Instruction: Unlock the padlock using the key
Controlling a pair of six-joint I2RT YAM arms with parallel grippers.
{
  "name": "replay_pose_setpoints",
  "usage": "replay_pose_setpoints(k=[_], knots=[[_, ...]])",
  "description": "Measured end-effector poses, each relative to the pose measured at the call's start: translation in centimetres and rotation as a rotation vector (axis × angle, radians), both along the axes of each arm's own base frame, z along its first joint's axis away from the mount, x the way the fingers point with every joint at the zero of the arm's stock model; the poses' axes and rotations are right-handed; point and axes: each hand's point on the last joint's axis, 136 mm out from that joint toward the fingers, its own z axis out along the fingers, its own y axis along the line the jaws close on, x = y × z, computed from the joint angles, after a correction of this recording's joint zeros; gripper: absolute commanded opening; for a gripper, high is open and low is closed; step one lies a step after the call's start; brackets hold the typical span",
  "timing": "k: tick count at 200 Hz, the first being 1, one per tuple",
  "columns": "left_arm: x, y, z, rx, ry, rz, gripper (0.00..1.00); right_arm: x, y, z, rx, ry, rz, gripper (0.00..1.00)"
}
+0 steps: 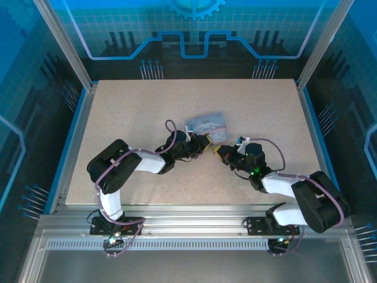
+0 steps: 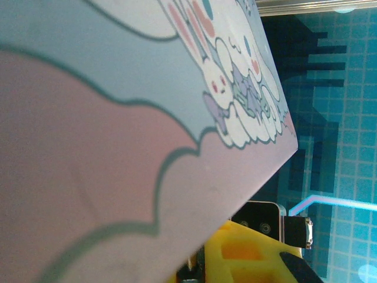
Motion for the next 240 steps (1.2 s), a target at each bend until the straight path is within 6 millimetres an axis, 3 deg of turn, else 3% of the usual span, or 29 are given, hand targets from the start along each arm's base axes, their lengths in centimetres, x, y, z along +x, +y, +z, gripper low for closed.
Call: replay_pose_setpoints(k=[240], knots=[[0.26,0.22,0.19,-0.009,-0.001,0.001,0.0,0.53,0.49,0.56,-0.029,-0.039,0.023,0.0]])
